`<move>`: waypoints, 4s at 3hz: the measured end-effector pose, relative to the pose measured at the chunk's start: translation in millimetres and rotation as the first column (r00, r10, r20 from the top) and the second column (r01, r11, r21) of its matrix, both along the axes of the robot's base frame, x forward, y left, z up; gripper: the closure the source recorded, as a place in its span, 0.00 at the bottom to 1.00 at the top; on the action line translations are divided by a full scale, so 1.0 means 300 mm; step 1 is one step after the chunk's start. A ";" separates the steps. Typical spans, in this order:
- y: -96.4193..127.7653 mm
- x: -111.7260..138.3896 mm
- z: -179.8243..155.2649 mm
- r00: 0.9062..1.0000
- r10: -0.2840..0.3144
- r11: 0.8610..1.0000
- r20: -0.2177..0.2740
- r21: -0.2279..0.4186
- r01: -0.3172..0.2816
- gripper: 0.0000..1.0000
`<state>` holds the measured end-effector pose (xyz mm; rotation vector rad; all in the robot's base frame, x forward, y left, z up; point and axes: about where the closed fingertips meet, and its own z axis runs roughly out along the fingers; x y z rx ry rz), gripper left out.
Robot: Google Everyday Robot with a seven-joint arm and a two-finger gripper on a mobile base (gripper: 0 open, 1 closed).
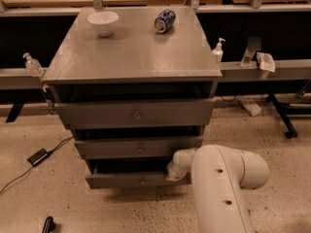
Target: Open bottom drawer
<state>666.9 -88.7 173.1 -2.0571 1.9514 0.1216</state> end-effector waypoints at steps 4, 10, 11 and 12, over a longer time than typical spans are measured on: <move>0.016 -0.123 -0.006 0.997 0.034 0.999 -0.070 0.044 -0.031 1.00; 0.040 -0.273 -0.041 0.988 0.061 0.996 -0.143 0.067 -0.051 1.00; 0.047 -0.315 -0.048 0.986 0.063 0.996 -0.154 0.070 -0.053 1.00; 0.047 -0.316 -0.048 0.986 0.063 0.996 -0.154 0.070 -0.053 1.00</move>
Offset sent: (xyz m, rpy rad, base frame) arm -0.1764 0.0160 0.0092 0.2072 0.3380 0.1590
